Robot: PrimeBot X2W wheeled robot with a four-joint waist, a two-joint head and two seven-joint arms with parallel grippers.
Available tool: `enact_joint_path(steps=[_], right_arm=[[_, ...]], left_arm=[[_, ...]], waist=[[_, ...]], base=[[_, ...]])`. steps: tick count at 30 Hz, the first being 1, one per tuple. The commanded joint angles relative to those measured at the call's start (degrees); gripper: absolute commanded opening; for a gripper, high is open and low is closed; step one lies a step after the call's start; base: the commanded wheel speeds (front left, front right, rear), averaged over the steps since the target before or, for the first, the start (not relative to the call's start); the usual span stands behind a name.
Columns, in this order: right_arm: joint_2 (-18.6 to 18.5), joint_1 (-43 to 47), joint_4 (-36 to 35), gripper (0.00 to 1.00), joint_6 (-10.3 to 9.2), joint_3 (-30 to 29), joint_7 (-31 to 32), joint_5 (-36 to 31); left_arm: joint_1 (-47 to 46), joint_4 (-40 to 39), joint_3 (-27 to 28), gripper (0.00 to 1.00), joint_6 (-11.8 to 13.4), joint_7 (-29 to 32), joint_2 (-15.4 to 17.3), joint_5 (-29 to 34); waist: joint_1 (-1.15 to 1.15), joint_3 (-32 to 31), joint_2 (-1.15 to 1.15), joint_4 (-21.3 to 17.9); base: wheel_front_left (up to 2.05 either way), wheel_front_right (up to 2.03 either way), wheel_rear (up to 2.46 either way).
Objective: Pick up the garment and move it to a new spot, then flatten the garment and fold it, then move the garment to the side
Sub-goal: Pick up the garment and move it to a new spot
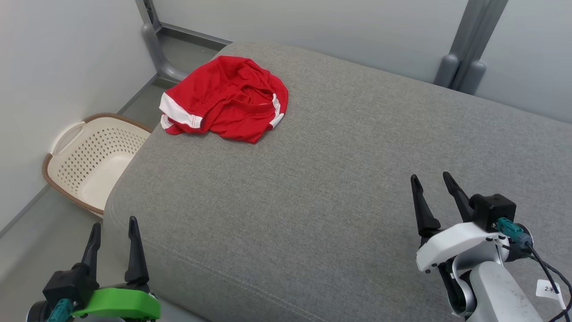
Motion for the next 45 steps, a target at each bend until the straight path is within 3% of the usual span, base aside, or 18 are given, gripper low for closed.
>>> enact_joint_path(steps=[1, 9, 15, 23, 33, 38, 45], right_arm=[[-0.18, 0.75, -0.18, 1.0, -0.07, -0.17, -0.01, -0.25], [-0.52, -0.45, -0.59, 1.0, -0.07, 0.17, 0.35, -0.33], [-1.62, -1.88, -2.6, 1.0, -0.07, 0.64, 1.6, -0.9], [-3.98, -4.43, -8.87, 1.0, -0.07, 2.92, 5.43, -1.21], [-6.71, -6.41, -18.37, 1.0, -0.07, 7.42, 11.03, -1.24], [-7.38, -6.83, -23.82, 1.0, -0.07, 8.89, 13.68, -1.73], [-7.35, -7.48, -28.2, 1.0, -0.07, 10.61, 15.42, -1.83]], left_arm=[[-0.24, 0.0, -0.15, 1.0, -0.25, 0.0, 0.14, 0.59], [-2.55, 2.13, -0.49, 1.0, -0.46, 0.0, 0.14, -1.44], [-10.98, 9.76, -0.78, 1.0, -0.2, 1.73, 0.52, -4.16], [-28.98, 23.54, 3.61, 1.0, 1.26, 9.8, 2.05, -10.8], [-44.56, 37.43, 8.41, 1.0, 1.53, 16.94, 5.08, -18.33], [-50.67, 41.38, 8.81, 1.0, 2.44, 20.24, 6.89, -19.32], [-54.95, 45.7, 6.74, 1.0, 6.5, 23.55, 11.31, -16.33]], waist=[[0.0, 0.26, 0.0, 1.07], [0.0, 1.1, 0.0, -0.2], [0.0, 3.49, 0.0, -2.96], [0.0, 10.4, 0.0, -10.51], [0.0, 19.54, 0.0, -20.73], [0.0, 24.28, 0.0, -24.38], [0.0, 29.05, 0.0, -29.08]], base=[[0.0, 0.0, 0.0], [0.0, 0.0, 0.0], [0.0, 0.0, 0.0], [0.0, 0.0, 0.0], [0.0, 0.0, 0.0], [0.0, 0.0, 0.0], [0.0, 0.0, 0.0]])
